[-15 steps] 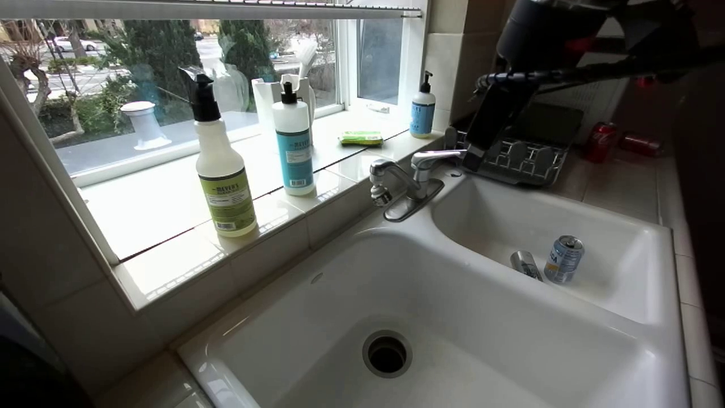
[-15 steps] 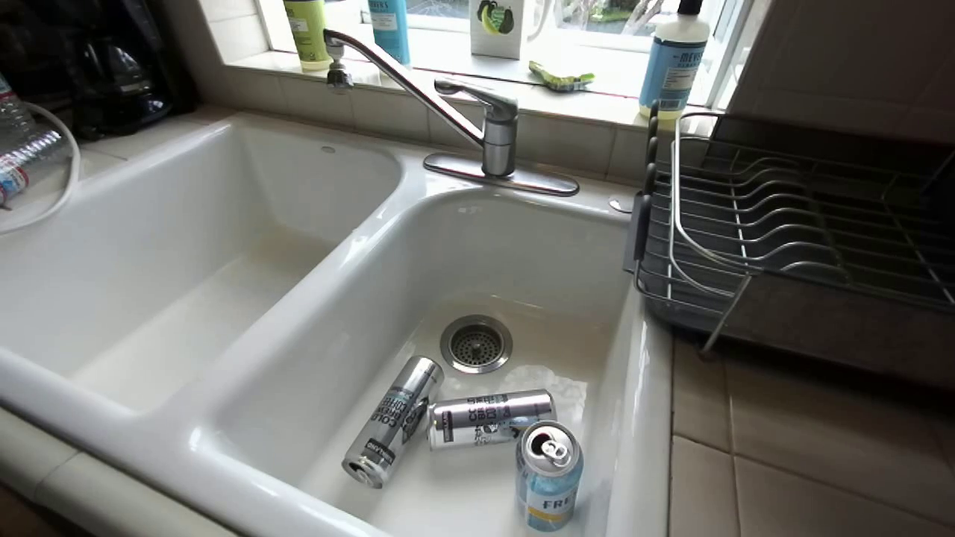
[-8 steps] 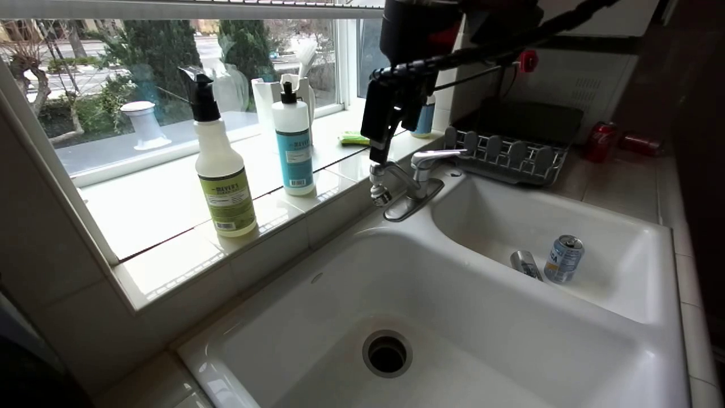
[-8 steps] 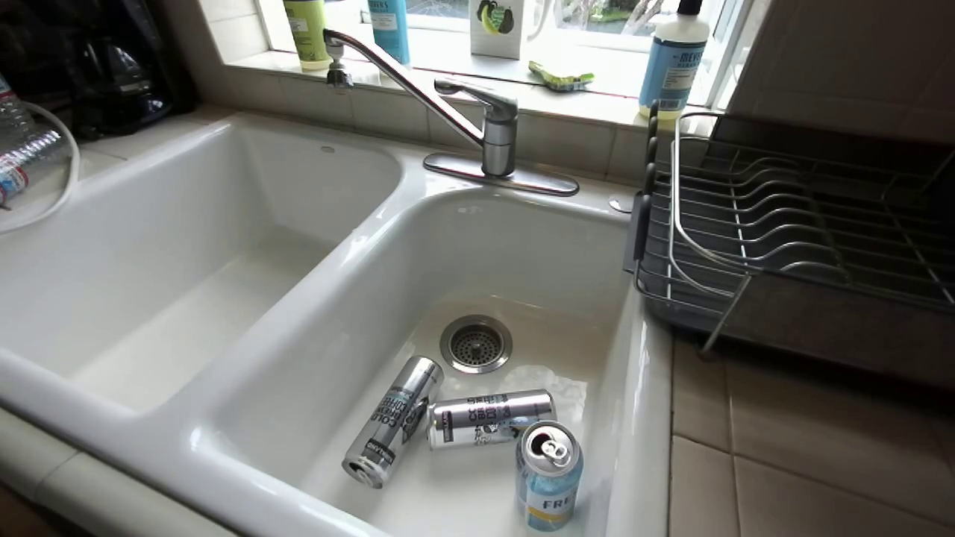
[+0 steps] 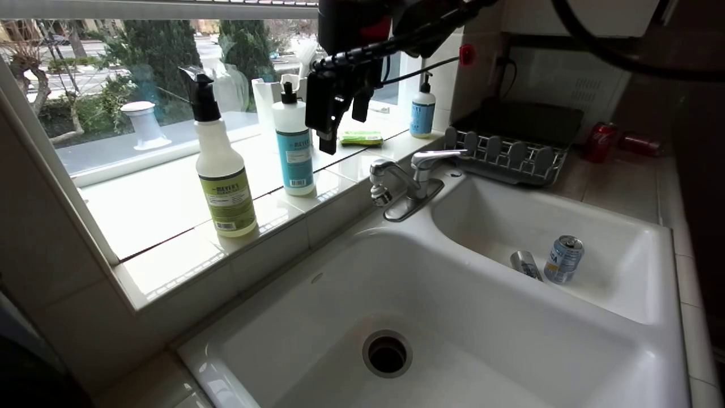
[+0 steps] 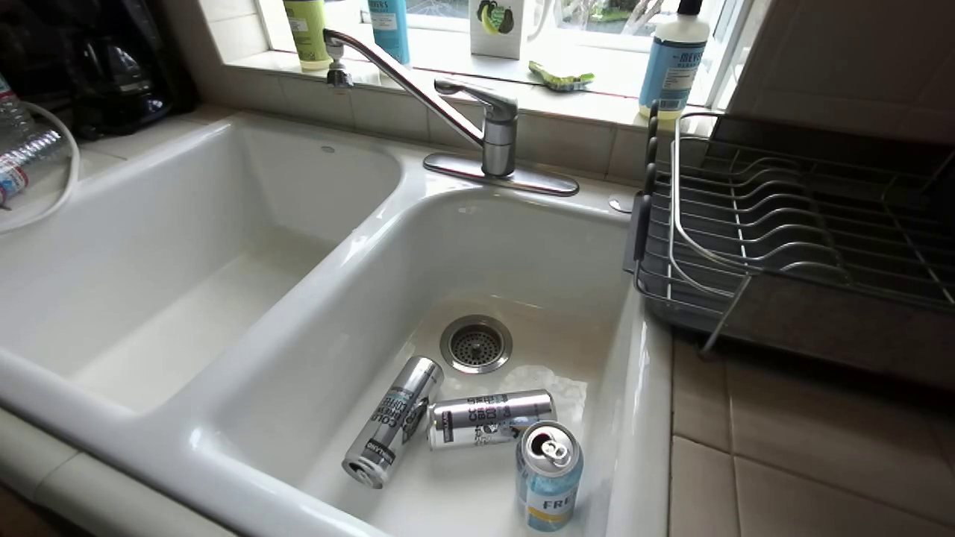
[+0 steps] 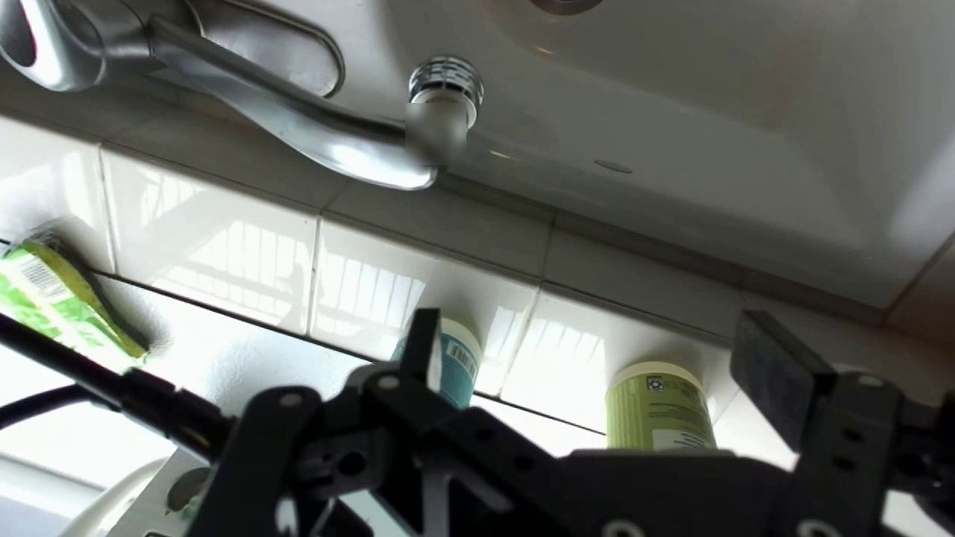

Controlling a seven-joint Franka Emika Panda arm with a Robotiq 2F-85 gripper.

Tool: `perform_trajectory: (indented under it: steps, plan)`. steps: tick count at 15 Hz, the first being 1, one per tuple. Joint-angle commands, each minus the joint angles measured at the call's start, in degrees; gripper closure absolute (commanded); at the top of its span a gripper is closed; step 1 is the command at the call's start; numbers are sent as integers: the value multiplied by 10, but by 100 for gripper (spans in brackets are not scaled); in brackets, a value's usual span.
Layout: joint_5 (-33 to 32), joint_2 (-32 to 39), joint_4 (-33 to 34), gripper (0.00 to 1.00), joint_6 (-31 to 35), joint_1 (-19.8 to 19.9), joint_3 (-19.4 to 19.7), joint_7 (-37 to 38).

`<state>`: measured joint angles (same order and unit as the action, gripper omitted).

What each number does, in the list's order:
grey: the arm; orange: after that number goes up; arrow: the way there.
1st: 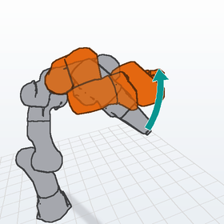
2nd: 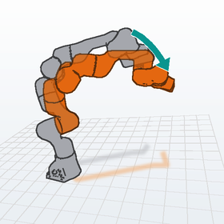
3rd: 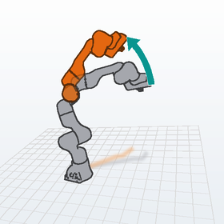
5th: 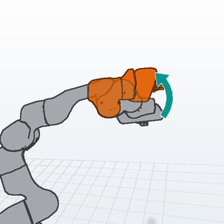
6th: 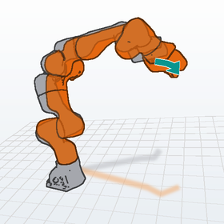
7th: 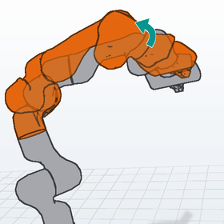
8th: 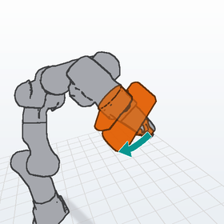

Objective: Move the first left bottle to the right

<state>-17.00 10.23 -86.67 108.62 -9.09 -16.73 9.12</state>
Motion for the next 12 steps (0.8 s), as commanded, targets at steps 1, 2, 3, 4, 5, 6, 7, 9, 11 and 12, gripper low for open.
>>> perform_trajectory:
  steps: [1,2,3,4,5,6,7,9,11,12]
  plan:
    - [5,1,4,0,-2,-23,25,-3]
    - [1,7,4,0,57,-24,26,-4]
    - [-14,22,19,0,91,-32,29,-1]
    - [-7,37,31,0,135,-36,30,6]
    - [-12,48,38,0,165,-41,34,8]
    - [-8,58,44,0,190,-46,37,6]
    - [-3,66,46,0,214,-50,40,6]
    - [6,85,58,0,239,-58,45,1]
    - [20,97,63,0,275,-63,47,-1]
    - [21,102,66,0,294,-67,49,3]
